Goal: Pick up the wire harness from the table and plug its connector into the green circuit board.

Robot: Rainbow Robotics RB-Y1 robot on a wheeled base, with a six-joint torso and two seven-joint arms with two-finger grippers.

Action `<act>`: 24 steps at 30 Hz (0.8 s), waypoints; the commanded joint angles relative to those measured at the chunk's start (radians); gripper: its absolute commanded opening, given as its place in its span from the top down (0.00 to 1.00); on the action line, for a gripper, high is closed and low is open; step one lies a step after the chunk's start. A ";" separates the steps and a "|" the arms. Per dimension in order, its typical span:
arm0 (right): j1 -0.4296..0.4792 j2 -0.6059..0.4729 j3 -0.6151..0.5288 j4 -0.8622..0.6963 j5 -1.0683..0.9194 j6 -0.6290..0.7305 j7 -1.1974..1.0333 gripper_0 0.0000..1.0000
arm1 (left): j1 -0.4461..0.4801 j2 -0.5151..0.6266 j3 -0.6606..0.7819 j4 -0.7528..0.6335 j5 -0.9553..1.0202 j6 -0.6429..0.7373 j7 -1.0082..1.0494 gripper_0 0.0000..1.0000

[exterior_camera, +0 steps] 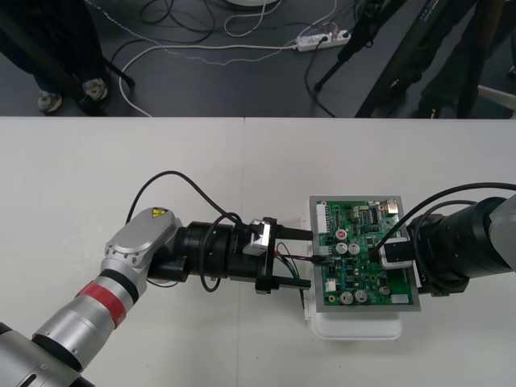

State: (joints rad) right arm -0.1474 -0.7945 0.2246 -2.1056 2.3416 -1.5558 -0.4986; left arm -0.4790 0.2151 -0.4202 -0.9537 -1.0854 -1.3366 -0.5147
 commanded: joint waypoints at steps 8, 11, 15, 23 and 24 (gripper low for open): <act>-0.023 0.003 -0.014 -0.031 0.004 0.010 -0.044 0.00 | -0.041 0.012 -0.026 -0.016 0.033 0.017 -0.062 0.00; -0.021 -0.005 -0.019 -0.027 0.004 0.010 -0.049 0.00 | -0.040 0.023 -0.026 -0.016 0.039 0.017 -0.061 0.00; -0.021 -0.009 -0.037 -0.005 -0.004 0.010 -0.044 0.00 | -0.040 0.043 -0.025 -0.016 0.048 0.010 -0.058 0.00; -0.021 -0.055 -0.073 0.027 -0.030 0.010 -0.034 0.00 | -0.015 0.110 -0.014 -0.016 0.047 0.002 -0.056 0.00; -0.021 -0.061 -0.079 0.029 -0.035 0.010 -0.032 0.00 | -0.009 0.124 -0.009 -0.016 0.045 -0.004 -0.056 0.00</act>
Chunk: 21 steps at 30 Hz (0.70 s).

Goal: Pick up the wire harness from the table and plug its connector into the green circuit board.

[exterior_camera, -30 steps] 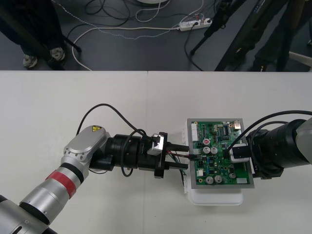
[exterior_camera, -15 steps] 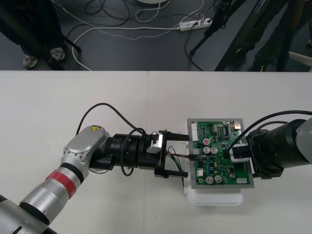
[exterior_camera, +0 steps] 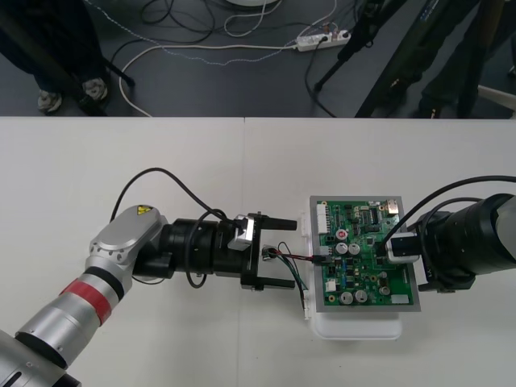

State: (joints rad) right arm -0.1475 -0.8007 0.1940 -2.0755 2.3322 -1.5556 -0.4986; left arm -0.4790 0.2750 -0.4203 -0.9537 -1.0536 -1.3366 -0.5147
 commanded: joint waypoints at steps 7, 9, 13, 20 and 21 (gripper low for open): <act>-0.020 -0.087 -0.094 0.031 -0.094 0.009 -0.015 0.00 | 0.023 0.127 0.089 -0.016 -0.077 -0.092 -0.048 0.00; -0.018 -0.095 -0.119 0.046 -0.132 0.009 -0.005 0.00 | 0.028 0.142 0.118 -0.016 -0.105 -0.124 -0.044 0.00; -0.018 -0.115 -0.179 0.083 -0.220 0.009 0.086 0.00 | 0.048 0.184 0.155 -0.016 -0.118 -0.174 -0.038 0.00; -0.018 -0.146 -0.269 0.146 -0.372 0.003 0.210 0.00 | 0.100 0.282 0.189 -0.054 -0.118 -0.207 -0.028 0.00; -0.018 -0.152 -0.283 0.153 -0.404 -0.001 0.227 0.00 | 0.111 0.299 0.198 -0.063 -0.118 -0.213 -0.024 0.00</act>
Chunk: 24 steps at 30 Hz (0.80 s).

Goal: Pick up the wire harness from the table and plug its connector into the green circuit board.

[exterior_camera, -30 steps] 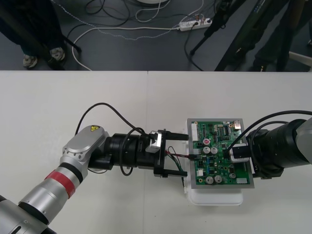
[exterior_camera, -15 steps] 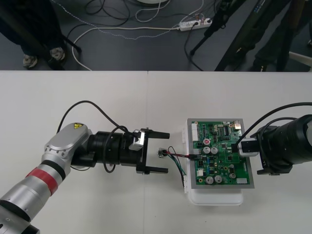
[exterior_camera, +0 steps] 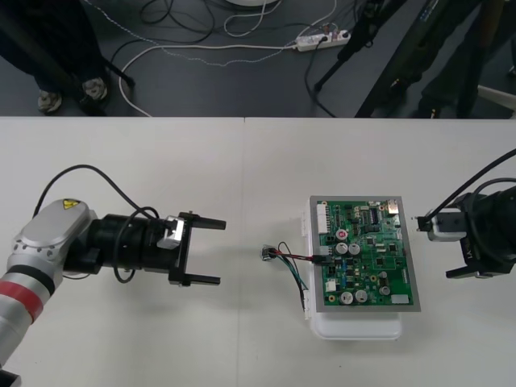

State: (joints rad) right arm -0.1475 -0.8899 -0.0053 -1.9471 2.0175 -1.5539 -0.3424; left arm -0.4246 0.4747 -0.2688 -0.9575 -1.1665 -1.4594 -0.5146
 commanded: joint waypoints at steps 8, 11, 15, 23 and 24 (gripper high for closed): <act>-0.018 -0.116 -0.147 0.122 -0.350 -0.014 0.168 0.00 | 0.119 0.200 0.122 -0.107 -0.009 -0.111 -0.007 0.00; -0.018 -0.127 -0.168 0.140 -0.418 -0.014 0.207 0.00 | 0.150 0.239 0.158 -0.150 -0.016 -0.111 0.001 0.00; -0.018 -0.129 -0.202 0.142 -0.471 -0.017 0.270 0.00 | 0.196 0.291 0.214 -0.221 -0.028 -0.111 0.024 0.00; -0.018 -0.158 -0.286 0.142 -0.588 -0.017 0.289 0.00 | 0.288 0.371 0.324 -0.342 -0.027 -0.111 0.125 0.00; -0.018 -0.158 -0.286 0.142 -0.588 -0.017 0.289 0.00 | 0.288 0.371 0.324 -0.342 -0.027 -0.111 0.125 0.00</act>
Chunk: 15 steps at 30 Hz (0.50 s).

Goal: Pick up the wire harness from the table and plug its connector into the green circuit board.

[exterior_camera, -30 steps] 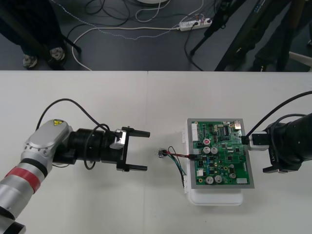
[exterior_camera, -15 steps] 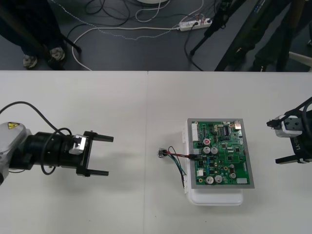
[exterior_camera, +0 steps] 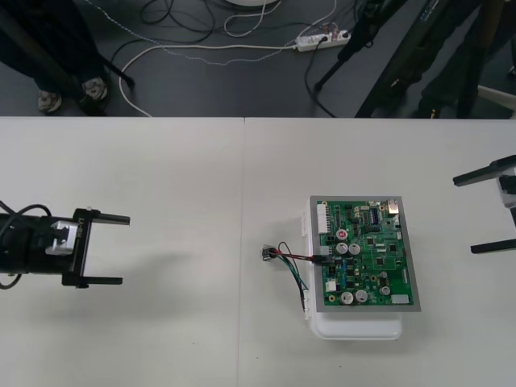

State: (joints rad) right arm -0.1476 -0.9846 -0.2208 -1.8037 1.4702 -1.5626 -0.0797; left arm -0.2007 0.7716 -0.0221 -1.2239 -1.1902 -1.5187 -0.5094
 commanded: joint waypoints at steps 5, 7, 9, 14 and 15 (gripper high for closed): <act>-0.020 -0.082 -0.118 0.012 -0.108 -0.008 0.044 0.00 | 0.130 0.124 0.157 -0.181 0.018 -0.052 0.207 0.00; -0.018 -0.080 -0.126 0.027 -0.133 -0.008 0.051 0.00 | 0.144 0.144 0.169 -0.209 0.037 -0.052 0.233 0.00; -0.018 -0.085 -0.129 0.052 -0.162 -0.008 0.058 0.00 | 0.155 0.169 0.182 -0.236 0.057 -0.052 0.269 0.00; -0.020 -0.095 -0.144 0.106 -0.186 -0.008 0.067 0.00 | 0.172 0.227 0.214 -0.290 0.104 -0.052 0.335 0.00; -0.020 -0.100 -0.149 0.115 -0.188 -0.008 0.071 0.00 | 0.172 0.239 0.220 -0.301 0.112 -0.052 0.348 0.00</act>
State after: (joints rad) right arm -0.1476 -1.0253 -0.3201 -1.7103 1.2999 -1.5631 -0.0739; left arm -0.0574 0.9261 0.1498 -1.4691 -1.1190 -1.5219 -0.1924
